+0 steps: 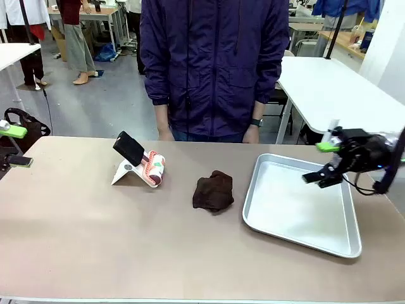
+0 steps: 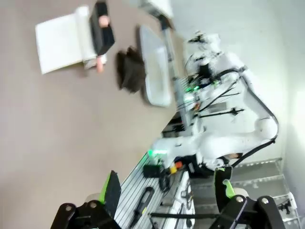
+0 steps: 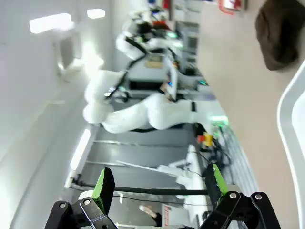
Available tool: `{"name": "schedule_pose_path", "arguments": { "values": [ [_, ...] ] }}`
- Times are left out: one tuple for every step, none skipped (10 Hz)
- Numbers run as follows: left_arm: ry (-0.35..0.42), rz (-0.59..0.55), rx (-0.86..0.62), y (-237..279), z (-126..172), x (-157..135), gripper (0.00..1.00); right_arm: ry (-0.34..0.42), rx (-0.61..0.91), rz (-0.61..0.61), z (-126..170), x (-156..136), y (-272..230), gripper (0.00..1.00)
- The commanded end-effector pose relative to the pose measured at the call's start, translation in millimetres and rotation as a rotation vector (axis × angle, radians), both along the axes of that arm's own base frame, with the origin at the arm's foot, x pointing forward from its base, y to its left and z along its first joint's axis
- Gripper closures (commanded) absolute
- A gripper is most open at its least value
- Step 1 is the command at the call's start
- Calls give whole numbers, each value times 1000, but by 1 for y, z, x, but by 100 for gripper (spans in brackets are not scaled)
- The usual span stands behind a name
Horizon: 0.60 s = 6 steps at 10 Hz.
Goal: Clean the surface of the table.
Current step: Return the Lint Roller and towel to their original positions.
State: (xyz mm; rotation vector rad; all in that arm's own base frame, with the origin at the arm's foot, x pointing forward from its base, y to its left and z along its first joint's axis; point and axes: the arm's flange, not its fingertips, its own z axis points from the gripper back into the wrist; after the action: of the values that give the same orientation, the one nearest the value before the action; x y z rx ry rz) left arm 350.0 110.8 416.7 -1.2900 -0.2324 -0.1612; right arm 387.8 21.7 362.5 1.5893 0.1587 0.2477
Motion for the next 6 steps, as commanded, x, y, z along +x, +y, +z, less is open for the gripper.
{"name": "schedule_pose_path", "arguments": {
  "values": [
    [-55,-44,-163,19,-16,35,0,-17,221,-170,-7,-7,-21,0],
    [-88,-60,-228,25,-20,45,0,-32,273,-228,-10,-8,-25,0],
    [-109,-78,-254,27,-19,49,0,-21,266,-263,-14,-5,-19,0],
    [-57,-5,-157,14,-18,24,0,16,182,-150,-5,-8,-31,0],
    [-57,-5,-157,14,-18,24,0,16,182,-150,-5,-8,-31,0],
    [-57,-5,-157,14,-18,24,0,16,182,-150,-5,-8,-31,0]
  ]
}}
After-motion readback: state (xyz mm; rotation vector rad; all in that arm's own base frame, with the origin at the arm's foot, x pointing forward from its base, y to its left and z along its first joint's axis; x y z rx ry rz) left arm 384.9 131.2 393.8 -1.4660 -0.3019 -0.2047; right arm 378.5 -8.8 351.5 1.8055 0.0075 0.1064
